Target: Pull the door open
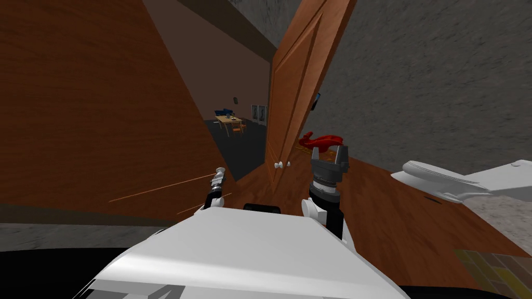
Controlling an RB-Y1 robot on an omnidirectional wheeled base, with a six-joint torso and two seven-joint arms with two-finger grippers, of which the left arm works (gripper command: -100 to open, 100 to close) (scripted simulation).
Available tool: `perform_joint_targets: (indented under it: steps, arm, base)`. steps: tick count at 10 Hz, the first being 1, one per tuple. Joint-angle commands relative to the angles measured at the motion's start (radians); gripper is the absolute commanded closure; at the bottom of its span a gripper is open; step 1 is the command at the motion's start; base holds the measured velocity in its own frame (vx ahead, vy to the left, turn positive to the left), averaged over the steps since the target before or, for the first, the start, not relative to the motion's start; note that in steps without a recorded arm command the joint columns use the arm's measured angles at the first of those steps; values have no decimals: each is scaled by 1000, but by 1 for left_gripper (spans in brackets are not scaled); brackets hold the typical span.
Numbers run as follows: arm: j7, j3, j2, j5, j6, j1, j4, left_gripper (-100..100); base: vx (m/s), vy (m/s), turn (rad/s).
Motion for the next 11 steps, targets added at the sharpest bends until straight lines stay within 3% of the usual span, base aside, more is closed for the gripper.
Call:
perform_joint_targets:
  steps: [1, 4, 5, 11]
  arm:
    - [25, -27, 7, -15, -6, 1, 2, 100]
    - [52, -60, 19, -34, -6, 8, -10, 100]
    - [48, -54, 15, -30, -7, 3, 5, 100]
    - [121, -133, 59, -71, -25, 35, -26, 100]
  base:
    - [-281, 5, -83]
    - [-232, 16, -82]
    - [-91, 2, -25]
    - [-209, 21, -83]
